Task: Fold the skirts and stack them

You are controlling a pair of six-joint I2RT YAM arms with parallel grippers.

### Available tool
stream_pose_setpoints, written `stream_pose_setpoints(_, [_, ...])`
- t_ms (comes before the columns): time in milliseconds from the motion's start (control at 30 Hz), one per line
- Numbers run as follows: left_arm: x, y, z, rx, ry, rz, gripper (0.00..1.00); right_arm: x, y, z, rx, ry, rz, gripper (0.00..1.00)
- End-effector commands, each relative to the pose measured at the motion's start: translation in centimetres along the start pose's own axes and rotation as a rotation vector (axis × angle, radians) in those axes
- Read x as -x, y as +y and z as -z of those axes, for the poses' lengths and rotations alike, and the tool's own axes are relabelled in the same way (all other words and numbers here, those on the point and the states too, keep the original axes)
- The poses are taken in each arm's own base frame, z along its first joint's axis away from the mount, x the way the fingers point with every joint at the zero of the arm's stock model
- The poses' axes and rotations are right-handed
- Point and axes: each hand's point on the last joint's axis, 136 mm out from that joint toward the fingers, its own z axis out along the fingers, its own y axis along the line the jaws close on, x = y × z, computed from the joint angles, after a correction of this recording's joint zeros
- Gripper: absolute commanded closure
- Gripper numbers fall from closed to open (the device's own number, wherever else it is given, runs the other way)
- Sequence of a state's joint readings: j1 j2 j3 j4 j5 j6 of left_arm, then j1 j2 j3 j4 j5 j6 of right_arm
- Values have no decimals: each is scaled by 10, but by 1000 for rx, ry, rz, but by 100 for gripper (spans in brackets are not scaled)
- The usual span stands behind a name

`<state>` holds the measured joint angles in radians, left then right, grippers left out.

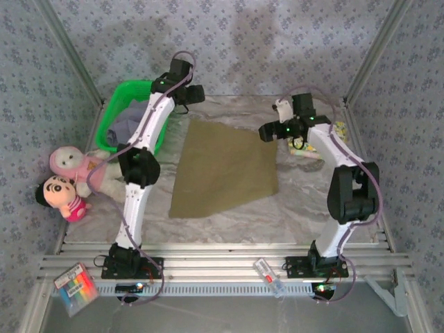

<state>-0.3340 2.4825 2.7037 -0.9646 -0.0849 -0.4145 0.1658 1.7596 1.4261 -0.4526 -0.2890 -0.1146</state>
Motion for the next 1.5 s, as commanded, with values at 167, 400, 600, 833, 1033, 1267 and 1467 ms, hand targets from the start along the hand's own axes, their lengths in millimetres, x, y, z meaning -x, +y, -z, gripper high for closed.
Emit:
stream_pose_setpoints(167, [-40,-42,60,-54,118,-24,0,-22,22,-31,-125,112,-155,0])
stream_pose_setpoints(400, [-142,-57,44,-173,343,110,0,-73,63,-57,-5,220,-412,0])
stream_pose_setpoints(600, [-237,-34,23,-182,544,251,0,-120,72,-71,17,291,-589,0])
stream_pose_setpoints(833, [-269,18,-35,-2,611,272,0,-102,53,-129,7,298,-616,0])
stream_pose_setpoints(1033, [-250,23,-48,10,597,276,0,-35,51,-93,-35,148,-524,0])
stream_pose_setpoints(1267, [-268,29,-43,26,631,286,0,-133,30,-30,-151,191,-623,0])
stream_pose_setpoints(1467, [-251,26,-27,13,598,253,0,-137,58,-35,2,268,-502,1])
